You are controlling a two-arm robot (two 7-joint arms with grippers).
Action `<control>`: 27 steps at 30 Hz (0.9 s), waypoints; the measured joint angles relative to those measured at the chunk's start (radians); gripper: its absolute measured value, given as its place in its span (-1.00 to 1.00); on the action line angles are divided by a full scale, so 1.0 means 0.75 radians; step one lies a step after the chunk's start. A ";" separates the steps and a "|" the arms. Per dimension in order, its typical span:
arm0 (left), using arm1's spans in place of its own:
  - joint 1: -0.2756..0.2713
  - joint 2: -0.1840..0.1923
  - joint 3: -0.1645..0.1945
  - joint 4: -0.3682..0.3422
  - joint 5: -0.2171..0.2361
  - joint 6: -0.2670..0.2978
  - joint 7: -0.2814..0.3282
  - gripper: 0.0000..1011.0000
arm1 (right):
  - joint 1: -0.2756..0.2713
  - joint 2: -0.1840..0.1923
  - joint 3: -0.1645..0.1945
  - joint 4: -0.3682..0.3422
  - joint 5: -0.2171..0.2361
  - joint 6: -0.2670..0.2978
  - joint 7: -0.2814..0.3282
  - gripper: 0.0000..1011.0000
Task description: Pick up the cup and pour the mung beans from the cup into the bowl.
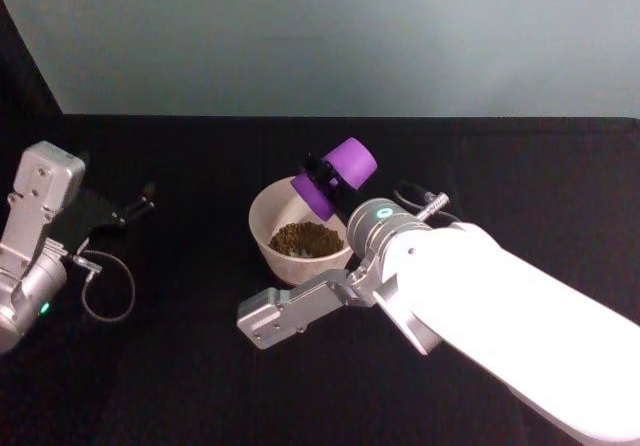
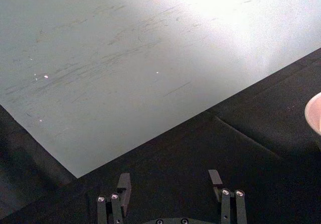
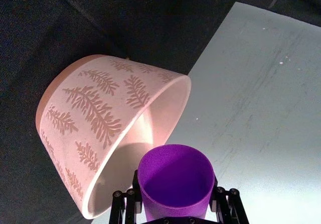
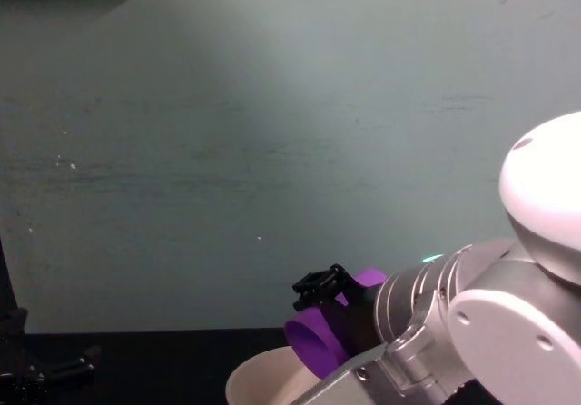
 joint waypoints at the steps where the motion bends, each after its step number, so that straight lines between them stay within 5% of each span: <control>1: 0.000 0.000 0.000 0.000 0.000 0.000 0.000 0.98 | -0.001 0.000 0.001 0.000 0.000 0.000 0.000 0.44; 14: 0.000 0.000 0.000 0.000 0.000 0.000 0.000 0.98 | -0.009 0.002 0.023 -0.021 0.021 -0.005 -0.006 0.44; 24: 0.000 0.000 0.000 0.000 0.000 0.000 0.000 0.98 | -0.104 0.011 0.238 -0.111 0.324 0.012 -0.138 0.44; 27: 0.000 0.000 0.000 0.000 0.000 0.000 0.000 0.98 | -0.140 -0.001 0.333 -0.133 0.470 0.013 -0.185 0.44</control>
